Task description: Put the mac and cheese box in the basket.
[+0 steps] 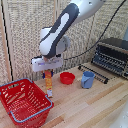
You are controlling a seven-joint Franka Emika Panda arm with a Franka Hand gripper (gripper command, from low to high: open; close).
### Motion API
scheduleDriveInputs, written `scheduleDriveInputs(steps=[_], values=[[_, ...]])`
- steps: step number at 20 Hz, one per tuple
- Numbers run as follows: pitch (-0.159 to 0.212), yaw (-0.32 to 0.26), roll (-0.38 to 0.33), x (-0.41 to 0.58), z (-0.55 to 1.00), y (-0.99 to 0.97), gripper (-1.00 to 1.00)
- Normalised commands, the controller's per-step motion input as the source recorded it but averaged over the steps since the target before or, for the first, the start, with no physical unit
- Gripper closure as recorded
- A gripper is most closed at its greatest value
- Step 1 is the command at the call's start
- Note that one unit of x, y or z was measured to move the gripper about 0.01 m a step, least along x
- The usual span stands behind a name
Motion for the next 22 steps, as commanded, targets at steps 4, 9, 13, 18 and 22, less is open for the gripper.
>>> scheduleDriveInputs(steps=[4, 9, 13, 18, 22], values=[[0.023, -0.006, 0.0, 0.075, 0.5, 0.0, 1.0], [0.049, -0.032, 0.0, 0.086, 0.94, 0.0, 1.0], [0.057, -0.027, 0.0, 0.131, 1.0, 0.01, 1.0], [0.03, -0.012, 0.0, 0.158, 0.94, 0.37, 1.0], [0.015, -0.002, 0.0, 0.066, 0.75, 0.79, 1.0]])
